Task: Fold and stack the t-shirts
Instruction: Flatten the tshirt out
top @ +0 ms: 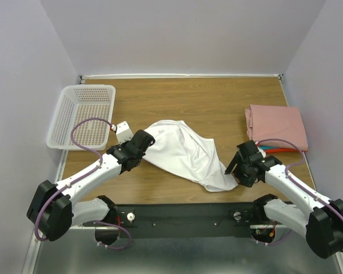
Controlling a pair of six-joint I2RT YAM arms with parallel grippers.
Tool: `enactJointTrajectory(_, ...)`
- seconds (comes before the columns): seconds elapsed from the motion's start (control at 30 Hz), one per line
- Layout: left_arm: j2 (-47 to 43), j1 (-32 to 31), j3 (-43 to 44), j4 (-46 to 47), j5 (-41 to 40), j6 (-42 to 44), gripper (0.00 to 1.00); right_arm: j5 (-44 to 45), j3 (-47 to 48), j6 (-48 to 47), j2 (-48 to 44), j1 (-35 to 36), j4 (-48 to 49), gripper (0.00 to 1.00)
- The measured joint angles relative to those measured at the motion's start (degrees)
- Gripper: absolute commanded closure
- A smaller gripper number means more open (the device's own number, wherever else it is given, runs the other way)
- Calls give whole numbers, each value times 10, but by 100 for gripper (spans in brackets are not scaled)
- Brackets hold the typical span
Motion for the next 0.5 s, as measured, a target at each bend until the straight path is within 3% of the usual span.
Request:
enactJointTrajectory(0.2,-10,1,-3,6,0,0,100,-14,-5,16,-2,30,-20,37)
enactJointTrajectory(0.23,-13,1,-5,7,0,0,100,-14,-5,18,-2,31,-22,48)
enactJointTrajectory(0.37,-17,1,-12,14,1,1,100,-16,-8,20,3,32,-24,62)
enactJointTrajectory(0.5,-17,1,-13,15,0,1,100,-21,-10,18,6,34,-28,86)
